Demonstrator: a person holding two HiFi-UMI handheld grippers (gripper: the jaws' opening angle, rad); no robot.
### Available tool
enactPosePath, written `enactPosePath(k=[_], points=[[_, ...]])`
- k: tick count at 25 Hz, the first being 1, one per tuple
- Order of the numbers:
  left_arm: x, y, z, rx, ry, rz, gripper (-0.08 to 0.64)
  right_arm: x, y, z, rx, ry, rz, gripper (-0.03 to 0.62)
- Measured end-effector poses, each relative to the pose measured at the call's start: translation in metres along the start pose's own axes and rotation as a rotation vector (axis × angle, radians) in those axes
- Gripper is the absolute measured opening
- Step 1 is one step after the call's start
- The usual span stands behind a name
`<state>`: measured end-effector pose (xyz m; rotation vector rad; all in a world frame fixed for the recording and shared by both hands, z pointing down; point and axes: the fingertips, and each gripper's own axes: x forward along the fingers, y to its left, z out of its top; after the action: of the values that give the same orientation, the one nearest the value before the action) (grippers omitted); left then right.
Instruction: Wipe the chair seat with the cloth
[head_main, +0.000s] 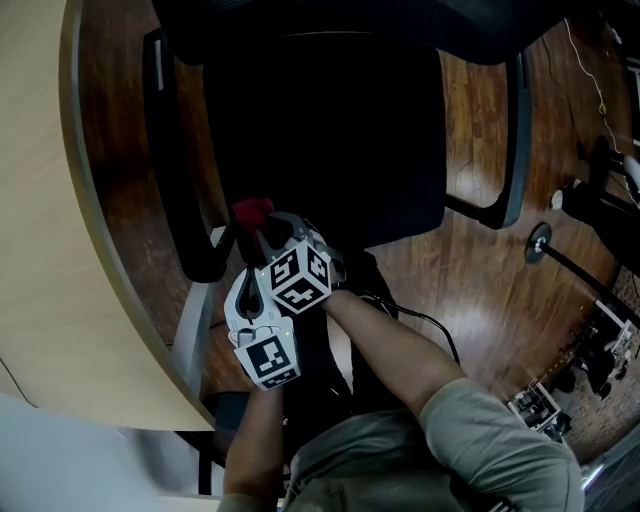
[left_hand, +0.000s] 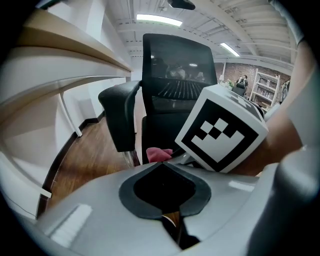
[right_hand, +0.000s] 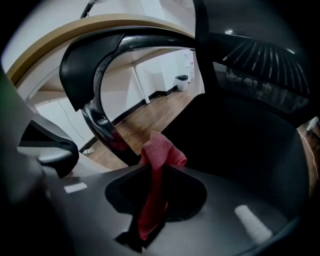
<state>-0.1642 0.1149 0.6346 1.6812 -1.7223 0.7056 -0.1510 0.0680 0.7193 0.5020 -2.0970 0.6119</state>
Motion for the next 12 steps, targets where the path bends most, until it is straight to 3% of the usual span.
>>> enactPosePath(k=[4,12], points=[[0.007,-0.020,0.005,0.022,-0.010,-0.016,0.005,-0.017,-0.023,-0.017,0.043,-0.003,-0.037,0.064],[0.028,-0.095,0.023,0.113,-0.017,-0.116,0.005,-0.069,-0.110,-0.070,0.191,0.001,-0.194,0.064]])
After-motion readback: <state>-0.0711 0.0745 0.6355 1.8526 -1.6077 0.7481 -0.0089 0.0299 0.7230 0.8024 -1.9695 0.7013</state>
